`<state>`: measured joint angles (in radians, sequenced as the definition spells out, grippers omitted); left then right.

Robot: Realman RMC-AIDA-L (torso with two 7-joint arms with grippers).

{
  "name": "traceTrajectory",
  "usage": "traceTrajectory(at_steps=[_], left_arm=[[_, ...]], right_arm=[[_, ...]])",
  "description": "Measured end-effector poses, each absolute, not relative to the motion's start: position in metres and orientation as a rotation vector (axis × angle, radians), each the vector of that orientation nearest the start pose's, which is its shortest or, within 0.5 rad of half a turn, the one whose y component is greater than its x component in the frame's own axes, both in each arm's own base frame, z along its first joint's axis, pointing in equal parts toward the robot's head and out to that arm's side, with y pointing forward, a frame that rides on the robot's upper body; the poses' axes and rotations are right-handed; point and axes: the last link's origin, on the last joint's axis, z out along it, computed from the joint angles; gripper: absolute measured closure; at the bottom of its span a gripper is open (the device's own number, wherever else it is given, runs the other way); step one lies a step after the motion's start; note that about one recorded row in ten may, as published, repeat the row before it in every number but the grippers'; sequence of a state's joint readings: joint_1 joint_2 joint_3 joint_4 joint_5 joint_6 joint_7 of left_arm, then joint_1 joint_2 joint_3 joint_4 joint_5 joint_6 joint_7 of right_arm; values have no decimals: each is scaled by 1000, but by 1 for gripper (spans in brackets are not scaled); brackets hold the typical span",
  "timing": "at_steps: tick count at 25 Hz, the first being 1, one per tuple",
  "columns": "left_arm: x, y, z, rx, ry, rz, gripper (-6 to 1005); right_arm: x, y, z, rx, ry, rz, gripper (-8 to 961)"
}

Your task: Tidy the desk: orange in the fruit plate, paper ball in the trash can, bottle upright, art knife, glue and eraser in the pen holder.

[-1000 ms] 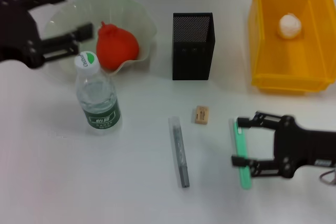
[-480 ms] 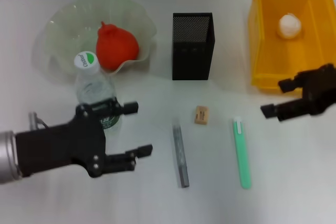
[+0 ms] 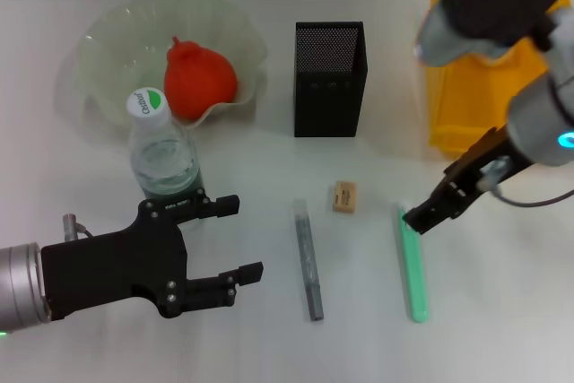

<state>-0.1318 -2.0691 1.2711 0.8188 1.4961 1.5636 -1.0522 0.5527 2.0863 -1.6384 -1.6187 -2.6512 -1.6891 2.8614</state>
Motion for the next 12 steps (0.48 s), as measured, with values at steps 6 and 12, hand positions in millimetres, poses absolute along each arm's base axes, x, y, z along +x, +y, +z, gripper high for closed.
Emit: traceTrajectory(at_steps=[6, 12], left_arm=[[-277, 234, -27, -2750, -277, -857, 214], [-280, 233, -29, -2738, -253, -860, 214]], right_arm=[[153, 322, -30, -2507, 955, -660, 179], [164, 326, -45, -2491, 991, -663, 206]])
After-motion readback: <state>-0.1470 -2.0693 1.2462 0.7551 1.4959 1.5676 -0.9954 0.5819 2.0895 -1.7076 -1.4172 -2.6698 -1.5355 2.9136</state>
